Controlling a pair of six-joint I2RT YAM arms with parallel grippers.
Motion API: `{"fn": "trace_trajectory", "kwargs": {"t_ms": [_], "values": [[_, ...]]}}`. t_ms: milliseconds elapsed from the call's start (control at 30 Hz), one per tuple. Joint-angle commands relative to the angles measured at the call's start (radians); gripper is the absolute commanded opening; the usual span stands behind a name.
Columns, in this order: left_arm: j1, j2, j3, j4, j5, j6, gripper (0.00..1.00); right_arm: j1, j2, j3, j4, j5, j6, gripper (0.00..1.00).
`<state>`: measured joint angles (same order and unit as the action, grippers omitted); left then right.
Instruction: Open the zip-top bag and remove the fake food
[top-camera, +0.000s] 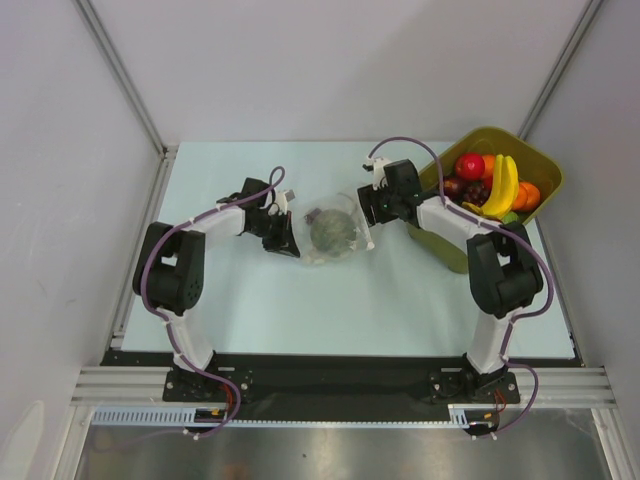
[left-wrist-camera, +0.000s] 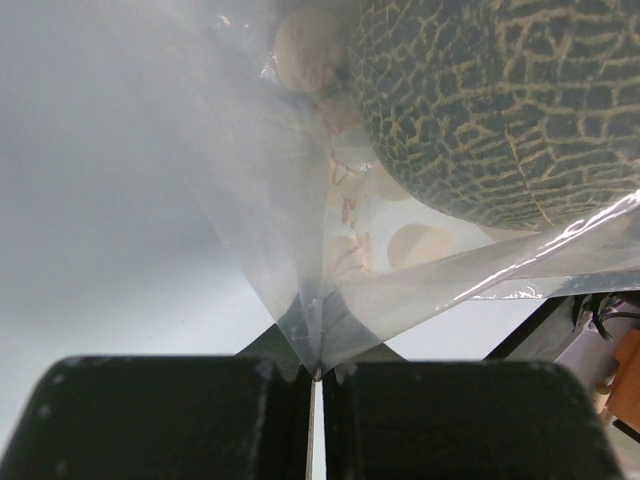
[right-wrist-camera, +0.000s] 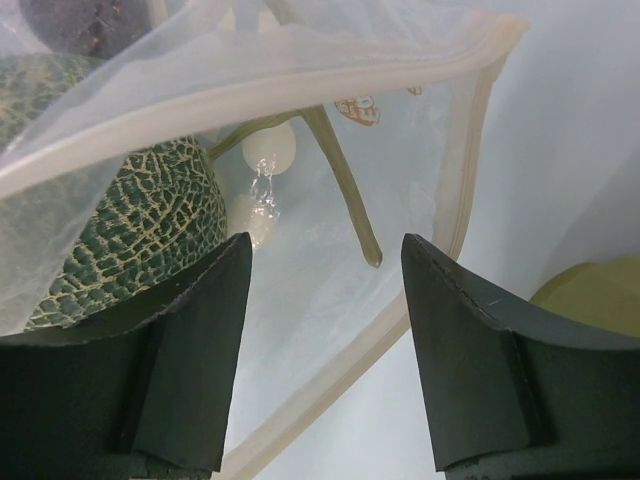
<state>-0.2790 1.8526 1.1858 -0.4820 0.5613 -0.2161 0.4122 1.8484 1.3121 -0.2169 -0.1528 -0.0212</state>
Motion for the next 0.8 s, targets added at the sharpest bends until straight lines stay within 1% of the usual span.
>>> {"fn": "trace_trajectory", "kwargs": {"t_ms": [0, 167, 267, 367, 400, 433, 500, 567, 600, 767], "values": [[0.011, -0.012, 0.024, -0.001, 0.020, 0.023, 0.00, 0.014, 0.032, 0.050, -0.016, -0.030, -0.029, 0.63], [0.012, -0.009, 0.031, 0.000, 0.023, 0.017, 0.00, 0.031, 0.061, 0.072, -0.048, -0.048, -0.023, 0.55], [0.014, -0.009, 0.031, 0.002, 0.025, 0.017, 0.00, 0.040, 0.071, 0.076, -0.064, -0.033, -0.022, 0.47], [0.014, -0.009, 0.028, 0.003, 0.026, 0.017, 0.00, 0.042, 0.075, 0.082, -0.082, -0.007, -0.019, 0.33], [0.012, -0.012, 0.028, 0.005, 0.026, 0.015, 0.00, 0.042, 0.075, 0.084, -0.084, 0.007, -0.017, 0.21], [0.012, -0.010, 0.028, 0.005, 0.028, 0.014, 0.00, 0.042, 0.075, 0.084, -0.090, 0.016, -0.016, 0.15], [0.012, -0.012, 0.028, 0.010, 0.028, 0.014, 0.01, 0.042, 0.072, 0.084, -0.099, 0.038, -0.010, 0.08], [0.012, -0.013, 0.028, 0.013, 0.029, 0.011, 0.00, 0.042, 0.058, 0.076, -0.102, 0.058, 0.001, 0.02], [0.014, -0.012, 0.029, 0.011, 0.028, 0.009, 0.00, 0.042, 0.054, 0.073, -0.107, 0.076, 0.006, 0.00], [0.024, -0.013, 0.029, 0.014, 0.026, 0.009, 0.00, 0.048, -0.027, 0.024, -0.130, 0.137, 0.017, 0.00]]}}
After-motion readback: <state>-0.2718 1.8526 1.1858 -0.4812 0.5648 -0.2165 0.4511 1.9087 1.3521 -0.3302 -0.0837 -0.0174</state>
